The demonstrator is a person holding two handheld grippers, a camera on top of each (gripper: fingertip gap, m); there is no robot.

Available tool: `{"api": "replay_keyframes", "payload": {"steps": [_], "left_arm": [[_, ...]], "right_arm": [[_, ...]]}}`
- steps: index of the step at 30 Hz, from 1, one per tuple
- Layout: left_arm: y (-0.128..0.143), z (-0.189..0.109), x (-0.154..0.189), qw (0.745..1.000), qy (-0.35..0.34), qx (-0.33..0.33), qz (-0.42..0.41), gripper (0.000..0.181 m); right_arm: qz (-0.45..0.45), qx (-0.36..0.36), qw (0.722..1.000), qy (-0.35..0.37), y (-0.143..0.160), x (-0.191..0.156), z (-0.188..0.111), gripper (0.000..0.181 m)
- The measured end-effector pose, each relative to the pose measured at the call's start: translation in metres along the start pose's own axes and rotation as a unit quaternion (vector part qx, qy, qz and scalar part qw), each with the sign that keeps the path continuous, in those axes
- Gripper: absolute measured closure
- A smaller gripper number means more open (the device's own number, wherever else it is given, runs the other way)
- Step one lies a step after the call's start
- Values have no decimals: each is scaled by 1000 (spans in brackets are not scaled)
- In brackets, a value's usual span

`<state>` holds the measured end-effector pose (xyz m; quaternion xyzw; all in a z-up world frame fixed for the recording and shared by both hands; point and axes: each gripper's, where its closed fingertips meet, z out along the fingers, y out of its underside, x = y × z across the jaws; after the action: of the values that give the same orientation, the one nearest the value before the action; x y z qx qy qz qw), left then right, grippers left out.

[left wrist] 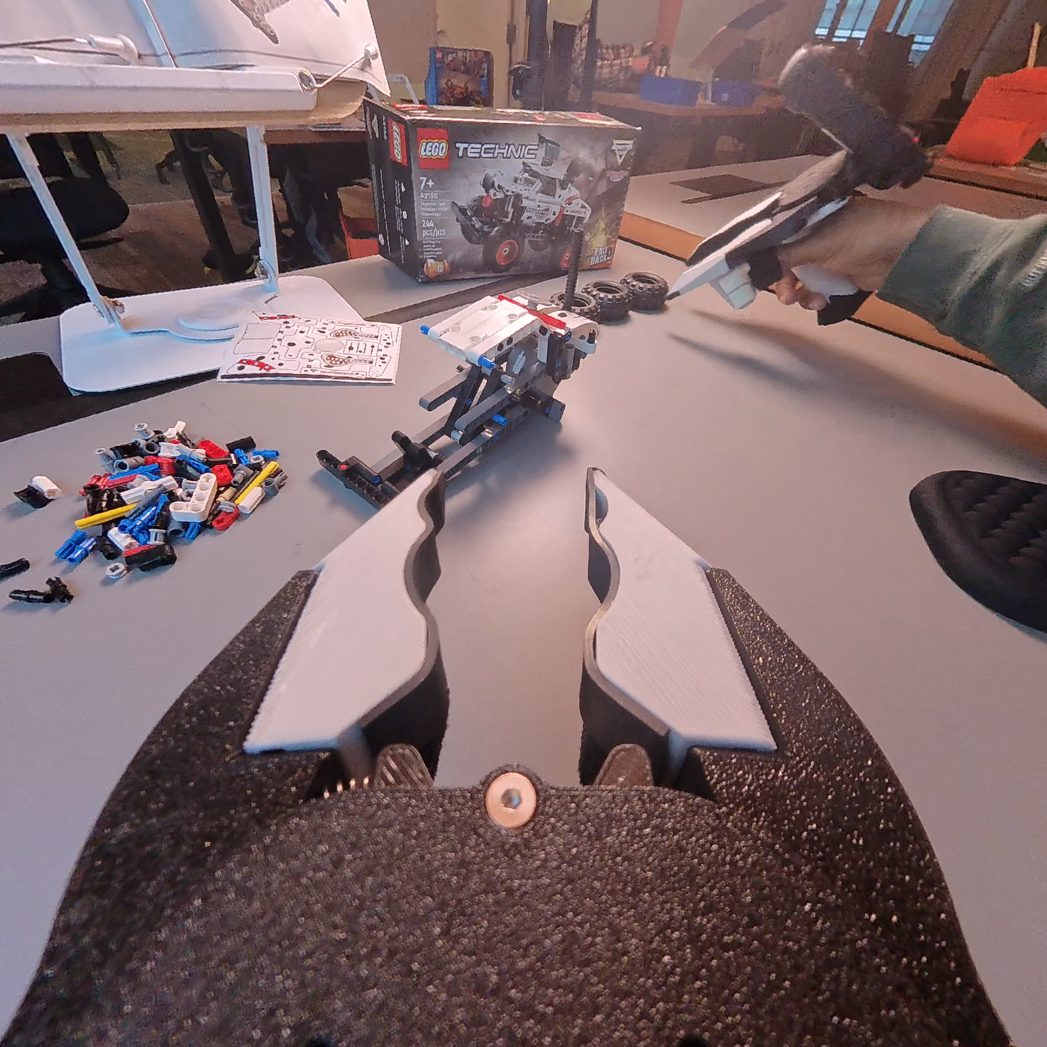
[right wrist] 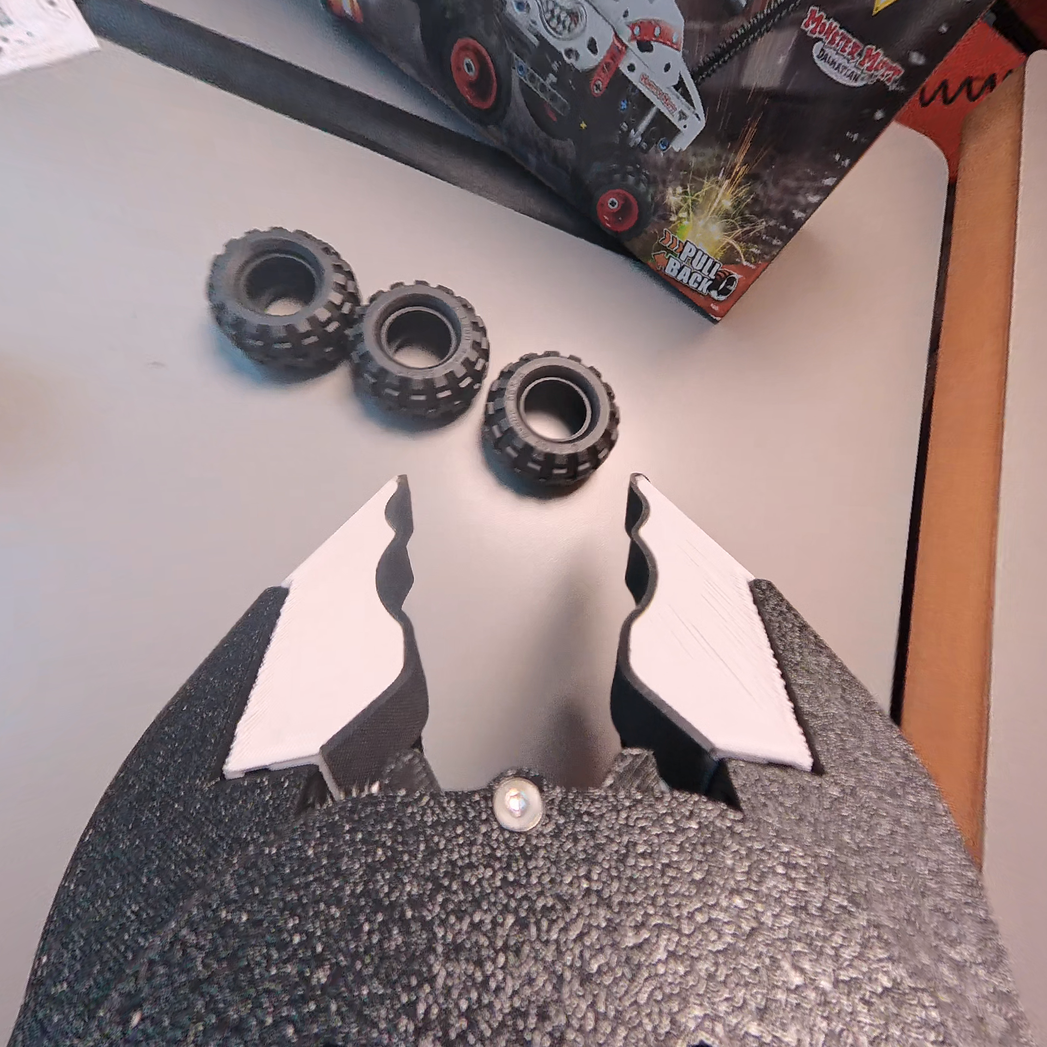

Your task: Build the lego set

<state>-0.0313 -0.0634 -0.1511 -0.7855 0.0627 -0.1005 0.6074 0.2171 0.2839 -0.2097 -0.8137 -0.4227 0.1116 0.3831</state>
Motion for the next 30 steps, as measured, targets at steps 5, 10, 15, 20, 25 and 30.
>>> {"api": "replay_keyframes", "payload": {"steps": [5, 10, 15, 20, 25, 30], "left_arm": [[-2, -1, -3, 1000, -12, 3, 2, 122], [-5, -1, -7, 999, -27, 17, 16, 107], [-4, -1, -6, 999, -29, 13, 20, 106], [-3, -1, -8, 999, -30, 12, 16, 106], [5, 4, -12, 999, -37, 3, 17, 100], [9, 11, -14, 999, -39, 0, 25, 89]], "right_arm": [[34, 74, 997, -9, 2, -63, -62, 100], [53, 93, 994, 23, 23, -98, -77, 96], [99, 128, 986, 27, 17, -98, -66, 96], [94, 136, 986, 30, 17, -101, -62, 99], [111, 140, 984, 23, 22, -102, -64, 100], [118, 150, 981, 15, 23, -98, -69, 103]]}}
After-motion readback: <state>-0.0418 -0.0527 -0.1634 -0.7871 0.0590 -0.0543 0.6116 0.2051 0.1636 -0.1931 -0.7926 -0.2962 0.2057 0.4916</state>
